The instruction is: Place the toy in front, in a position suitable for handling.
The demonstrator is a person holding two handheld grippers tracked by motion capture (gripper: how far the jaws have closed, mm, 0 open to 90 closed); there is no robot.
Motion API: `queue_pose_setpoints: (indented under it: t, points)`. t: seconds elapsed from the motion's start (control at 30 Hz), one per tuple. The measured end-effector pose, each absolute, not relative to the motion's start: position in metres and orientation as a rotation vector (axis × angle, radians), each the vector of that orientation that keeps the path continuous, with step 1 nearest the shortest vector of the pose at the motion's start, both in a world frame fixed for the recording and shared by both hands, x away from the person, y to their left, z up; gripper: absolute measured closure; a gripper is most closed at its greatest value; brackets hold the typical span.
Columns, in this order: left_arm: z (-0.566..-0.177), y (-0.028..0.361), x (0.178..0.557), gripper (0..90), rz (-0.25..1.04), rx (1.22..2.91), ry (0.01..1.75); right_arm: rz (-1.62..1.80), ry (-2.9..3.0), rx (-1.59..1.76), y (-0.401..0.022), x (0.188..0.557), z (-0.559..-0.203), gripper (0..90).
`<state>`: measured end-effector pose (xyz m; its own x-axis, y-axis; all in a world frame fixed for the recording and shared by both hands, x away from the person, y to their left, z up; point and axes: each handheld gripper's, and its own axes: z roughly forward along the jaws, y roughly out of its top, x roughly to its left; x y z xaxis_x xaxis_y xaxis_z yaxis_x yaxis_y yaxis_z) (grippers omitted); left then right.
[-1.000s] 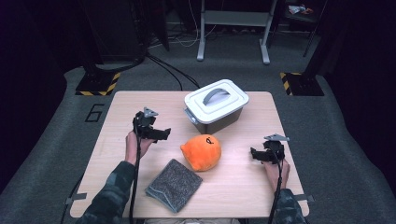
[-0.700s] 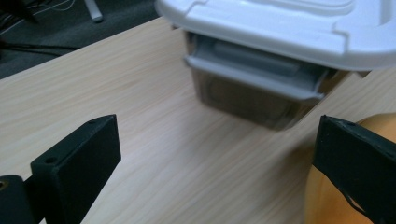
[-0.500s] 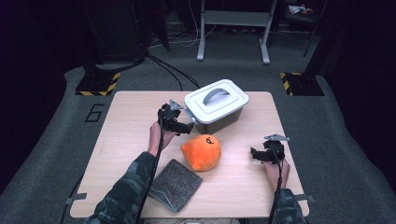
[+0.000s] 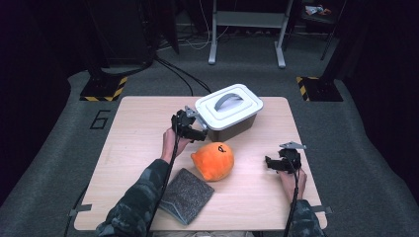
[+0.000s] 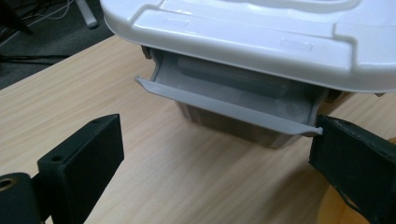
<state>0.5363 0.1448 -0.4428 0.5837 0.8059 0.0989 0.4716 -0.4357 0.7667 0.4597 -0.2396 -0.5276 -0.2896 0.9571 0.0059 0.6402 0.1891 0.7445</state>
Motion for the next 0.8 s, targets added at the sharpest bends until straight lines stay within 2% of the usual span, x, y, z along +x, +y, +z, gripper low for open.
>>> queue_pose_setpoints:
  t: [0.27, 0.43, 0.57, 0.8]
  points:
    - [-0.442, 0.154, 0.546, 5.2, 0.588, 2.086, 1.075, 0.896, 2.007, 1.487, -0.240, 0.460, -0.528, 14.3]
    - [-0.423, 0.158, 0.540, 7.2, 0.613, 2.030, 1.044, 0.901, 2.004, 1.491, -0.240, 0.460, -0.528, 14.3]
    - [-0.405, 0.154, 0.540, 7.6, 0.621, 1.977, 1.023, 0.895, 2.009, 1.483, -0.240, 0.460, -0.528, 14.4]
    - [-0.391, 0.132, 0.555, 7.7, 0.607, 2.004, 0.990, 0.896, 2.009, 1.484, -0.240, 0.460, -0.528, 14.4]
